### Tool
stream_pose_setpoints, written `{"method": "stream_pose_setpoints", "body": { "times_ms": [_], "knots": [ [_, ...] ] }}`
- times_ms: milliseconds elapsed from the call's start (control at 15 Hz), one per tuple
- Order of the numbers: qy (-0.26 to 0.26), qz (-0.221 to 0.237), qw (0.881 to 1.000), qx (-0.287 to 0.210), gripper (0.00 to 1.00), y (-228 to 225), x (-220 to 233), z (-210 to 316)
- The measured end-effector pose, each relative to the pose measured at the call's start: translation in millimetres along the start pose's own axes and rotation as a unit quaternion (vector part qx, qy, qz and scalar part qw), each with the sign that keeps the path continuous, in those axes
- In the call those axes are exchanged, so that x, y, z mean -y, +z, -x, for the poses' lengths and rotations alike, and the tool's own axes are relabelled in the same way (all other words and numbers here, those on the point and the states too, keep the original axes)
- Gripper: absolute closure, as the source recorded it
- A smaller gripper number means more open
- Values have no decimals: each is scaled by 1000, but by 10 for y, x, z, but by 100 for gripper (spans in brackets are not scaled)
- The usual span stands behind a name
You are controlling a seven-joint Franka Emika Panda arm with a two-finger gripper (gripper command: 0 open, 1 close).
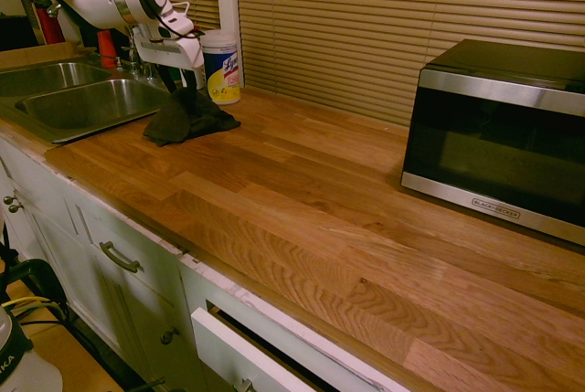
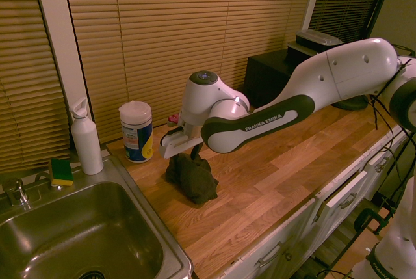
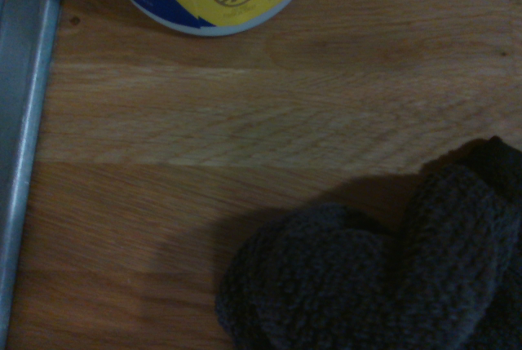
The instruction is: Clear the spill
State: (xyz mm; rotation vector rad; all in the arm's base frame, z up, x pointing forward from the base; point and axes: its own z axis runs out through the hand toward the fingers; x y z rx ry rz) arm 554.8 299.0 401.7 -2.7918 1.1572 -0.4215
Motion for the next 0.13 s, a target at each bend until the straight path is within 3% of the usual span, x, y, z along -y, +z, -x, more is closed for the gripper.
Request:
{"method": "stream_pose_setpoints", "body": {
  "times_ms": [133],
  "knots": [
    [6, 0, 1000, -13, 0, -169, -82, 43]
  ]
}}
